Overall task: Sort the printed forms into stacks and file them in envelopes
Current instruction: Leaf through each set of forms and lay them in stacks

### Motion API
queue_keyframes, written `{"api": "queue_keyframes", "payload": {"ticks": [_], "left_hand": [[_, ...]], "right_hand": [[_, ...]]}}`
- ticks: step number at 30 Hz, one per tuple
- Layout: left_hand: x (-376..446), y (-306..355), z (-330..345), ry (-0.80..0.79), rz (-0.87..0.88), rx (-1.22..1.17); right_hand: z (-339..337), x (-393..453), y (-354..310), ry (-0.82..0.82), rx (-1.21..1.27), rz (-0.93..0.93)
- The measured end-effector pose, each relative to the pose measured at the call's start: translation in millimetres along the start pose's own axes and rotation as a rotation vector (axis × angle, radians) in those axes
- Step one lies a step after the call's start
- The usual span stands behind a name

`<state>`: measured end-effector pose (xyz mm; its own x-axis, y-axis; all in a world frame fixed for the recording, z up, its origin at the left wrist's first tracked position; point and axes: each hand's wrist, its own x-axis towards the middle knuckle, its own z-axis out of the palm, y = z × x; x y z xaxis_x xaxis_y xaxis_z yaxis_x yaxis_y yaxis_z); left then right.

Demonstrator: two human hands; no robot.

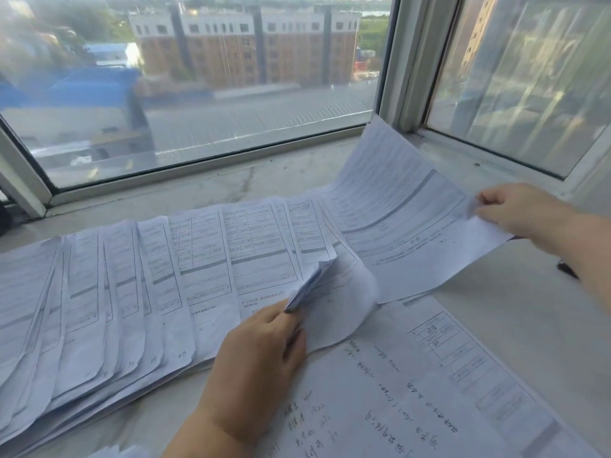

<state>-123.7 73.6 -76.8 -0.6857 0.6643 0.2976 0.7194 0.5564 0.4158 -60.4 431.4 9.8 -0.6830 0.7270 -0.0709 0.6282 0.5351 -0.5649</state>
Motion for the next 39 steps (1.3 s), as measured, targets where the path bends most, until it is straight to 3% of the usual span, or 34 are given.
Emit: {"api": "queue_keyframes", "payload": {"ticks": [4, 6, 11, 20, 25, 30, 39], "left_hand": [[0, 1, 1, 0.224, -0.150, -0.159], [-1, 2, -4, 0.255, -0.199, -0.231], [-2, 1, -5, 0.062, -0.125, -0.183], [0, -9, 0, 0.079, -0.034, 0.004], [7, -8, 5, -0.119, -0.062, 0.128], [4, -7, 7, -0.080, -0.106, 0.105], [2, -5, 4, -0.017, -0.165, -0.091]], "right_hand": [[47, -16, -28, -0.180, 0.205, 0.033], [71, -23, -43, -0.260, 0.313, 0.060], [117, -38, -72, -0.434, 0.366, -0.006], [85, -26, -60, -0.497, 0.371, -0.001], [99, -36, -60, -0.589, 0.419, 0.075], [118, -43, -77, -0.671, 0.527, 0.312], [109, -45, -58, -0.368, 0.577, 0.290]]}}
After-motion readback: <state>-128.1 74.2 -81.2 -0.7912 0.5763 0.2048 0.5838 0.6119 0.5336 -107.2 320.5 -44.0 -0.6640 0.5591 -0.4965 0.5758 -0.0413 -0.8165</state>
